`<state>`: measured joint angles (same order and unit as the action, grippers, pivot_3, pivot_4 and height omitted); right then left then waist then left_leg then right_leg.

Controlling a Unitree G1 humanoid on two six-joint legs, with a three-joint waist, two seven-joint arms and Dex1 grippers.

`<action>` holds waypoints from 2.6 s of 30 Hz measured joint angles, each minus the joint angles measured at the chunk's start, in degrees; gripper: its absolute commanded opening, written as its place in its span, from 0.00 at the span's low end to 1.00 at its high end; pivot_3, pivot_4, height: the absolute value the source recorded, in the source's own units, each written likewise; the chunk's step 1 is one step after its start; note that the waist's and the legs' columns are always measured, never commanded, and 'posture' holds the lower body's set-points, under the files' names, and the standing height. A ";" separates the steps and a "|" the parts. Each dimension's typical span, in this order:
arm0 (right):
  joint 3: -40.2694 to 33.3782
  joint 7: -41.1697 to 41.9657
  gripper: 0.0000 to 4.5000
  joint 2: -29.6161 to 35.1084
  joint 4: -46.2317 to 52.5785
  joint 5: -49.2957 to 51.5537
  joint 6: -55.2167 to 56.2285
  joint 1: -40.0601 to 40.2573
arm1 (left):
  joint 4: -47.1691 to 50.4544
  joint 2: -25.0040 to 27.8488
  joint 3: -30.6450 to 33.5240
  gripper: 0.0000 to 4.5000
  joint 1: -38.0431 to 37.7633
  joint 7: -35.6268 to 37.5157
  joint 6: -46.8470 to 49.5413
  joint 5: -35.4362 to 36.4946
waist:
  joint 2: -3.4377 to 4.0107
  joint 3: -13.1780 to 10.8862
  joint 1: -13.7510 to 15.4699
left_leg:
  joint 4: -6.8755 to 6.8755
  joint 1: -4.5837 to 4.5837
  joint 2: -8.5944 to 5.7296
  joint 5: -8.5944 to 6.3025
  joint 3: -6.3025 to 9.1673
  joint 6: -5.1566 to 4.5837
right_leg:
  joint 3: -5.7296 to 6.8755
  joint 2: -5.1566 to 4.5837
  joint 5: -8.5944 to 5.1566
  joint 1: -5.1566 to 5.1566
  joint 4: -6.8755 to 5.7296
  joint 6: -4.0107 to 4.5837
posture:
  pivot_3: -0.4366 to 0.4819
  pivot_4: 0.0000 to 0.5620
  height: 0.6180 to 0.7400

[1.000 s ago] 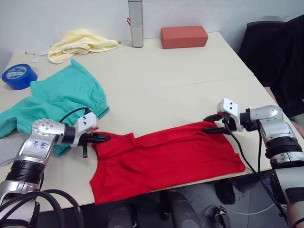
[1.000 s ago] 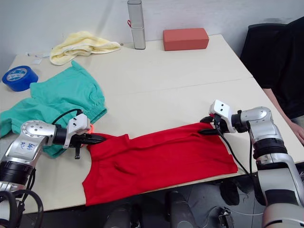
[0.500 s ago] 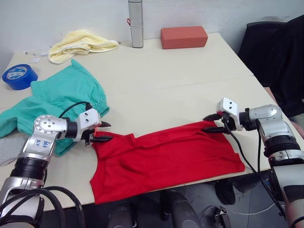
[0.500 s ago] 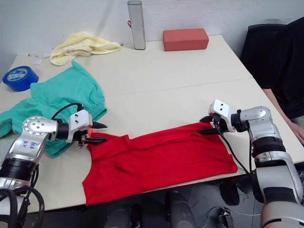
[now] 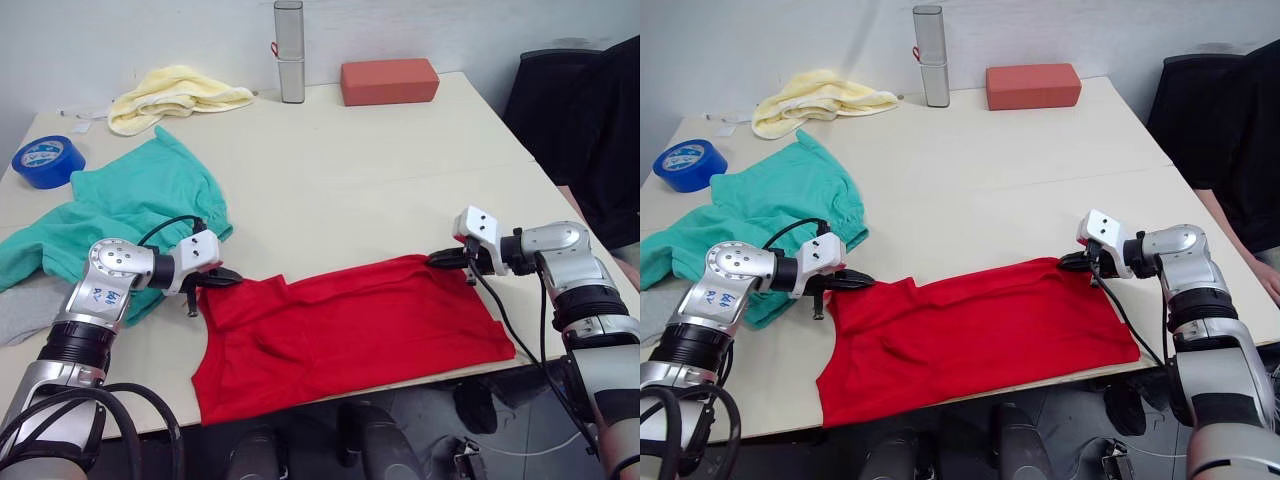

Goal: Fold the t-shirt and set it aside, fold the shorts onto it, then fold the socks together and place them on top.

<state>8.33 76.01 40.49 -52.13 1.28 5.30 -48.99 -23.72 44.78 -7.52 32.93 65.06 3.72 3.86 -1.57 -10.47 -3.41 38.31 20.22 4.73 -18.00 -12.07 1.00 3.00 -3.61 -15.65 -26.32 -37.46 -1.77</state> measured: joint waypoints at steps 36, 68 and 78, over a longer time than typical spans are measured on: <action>-15.17 5.00 0.53 4.61 38.65 22.99 -18.73 25.91 | 15.45 -4.30 11.33 0.42 -6.06 -6.17 28.85 18.88 | 0.00 -0.02 0.32 | -0.09 0.13 -0.03 0.03 0.13 0.15 | 0.03 0.09 -0.03 -0.10 0.05 0.03 | 0.48 0.27 1.00; -15.57 -0.74 0.54 5.19 49.81 28.36 -27.28 30.87 | 10.92 -6.59 5.89 0.96 -1.90 -9.47 27.96 13.49 | -0.14 -0.10 0.47 | -0.11 0.17 -0.04 0.04 0.23 0.13 | 0.12 0.12 -0.04 -0.09 0.09 0.05 | 0.48 0.27 1.00; -15.58 -0.70 0.54 5.16 51.78 30.15 -27.67 31.50 | 7.09 -8.74 5.53 0.70 -0.10 -8.85 27.08 12.64 | -0.15 -0.11 0.72 | -0.10 0.19 -0.05 0.04 0.25 0.12 | 0.14 0.11 -0.04 -0.09 0.09 0.05 | 0.48 0.27 1.00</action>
<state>-7.25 75.32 45.65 -0.35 31.43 -22.38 -17.49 -16.64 36.04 -1.99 32.83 56.21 30.80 16.50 -1.72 -10.58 -2.70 38.21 20.41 4.68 -17.96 -11.82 1.12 3.15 -3.49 -15.69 -26.41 -37.36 -1.72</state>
